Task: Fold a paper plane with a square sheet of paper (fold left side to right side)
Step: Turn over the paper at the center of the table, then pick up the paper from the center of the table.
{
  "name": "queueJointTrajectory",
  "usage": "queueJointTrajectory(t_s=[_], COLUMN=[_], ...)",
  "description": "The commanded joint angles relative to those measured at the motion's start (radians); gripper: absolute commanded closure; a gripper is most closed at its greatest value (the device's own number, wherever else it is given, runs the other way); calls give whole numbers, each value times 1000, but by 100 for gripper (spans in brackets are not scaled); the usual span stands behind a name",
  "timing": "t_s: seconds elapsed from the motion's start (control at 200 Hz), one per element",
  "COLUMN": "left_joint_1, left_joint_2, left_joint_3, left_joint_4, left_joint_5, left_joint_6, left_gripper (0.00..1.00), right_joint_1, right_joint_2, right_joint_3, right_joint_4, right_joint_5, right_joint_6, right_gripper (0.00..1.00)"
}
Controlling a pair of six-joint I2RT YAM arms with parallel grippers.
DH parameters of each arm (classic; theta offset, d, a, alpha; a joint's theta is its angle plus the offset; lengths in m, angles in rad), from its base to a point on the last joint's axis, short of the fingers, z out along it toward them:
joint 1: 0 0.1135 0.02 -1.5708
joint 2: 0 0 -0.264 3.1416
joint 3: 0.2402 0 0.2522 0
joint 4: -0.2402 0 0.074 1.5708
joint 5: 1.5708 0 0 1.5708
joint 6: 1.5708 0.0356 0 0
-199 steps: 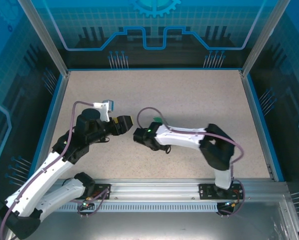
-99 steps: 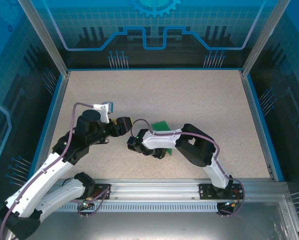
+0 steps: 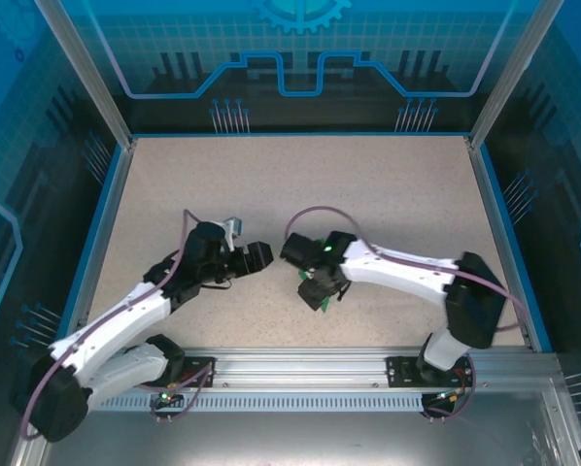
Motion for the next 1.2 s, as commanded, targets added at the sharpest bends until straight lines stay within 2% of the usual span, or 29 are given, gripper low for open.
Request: queueJointTrajectory(t_s=[0.0, 0.245, 0.47, 0.74, 0.995, 1.195], left_joint_1=[-41, -114, -125, -124, -107, -65], left_joint_2=[99, 399, 609, 800, 806, 784], left_joint_3=[-33, 21, 139, 230, 175, 84], left_joint_4=[205, 434, 489, 533, 659, 827], left_joint_5=[86, 103, 137, 176, 215, 297], left_joint_6=[-90, -142, -131, -118, -90, -93], left_gripper=[22, 23, 30, 55, 84, 94], right_joint_1=[-89, -323, -472, -592, -628, -654], right_joint_2=[-138, -414, -496, -539, -447, -326], right_joint_3=[-80, -305, -463, -549, -576, -575], right_joint_4=[83, 307, 379, 458, 568, 738], right_joint_5=[-75, -308, -477, -640, -749, -827], right_joint_6=[20, 59, 62, 47, 27, 15], right_gripper=[20, 8, 4, 1, 1, 1])
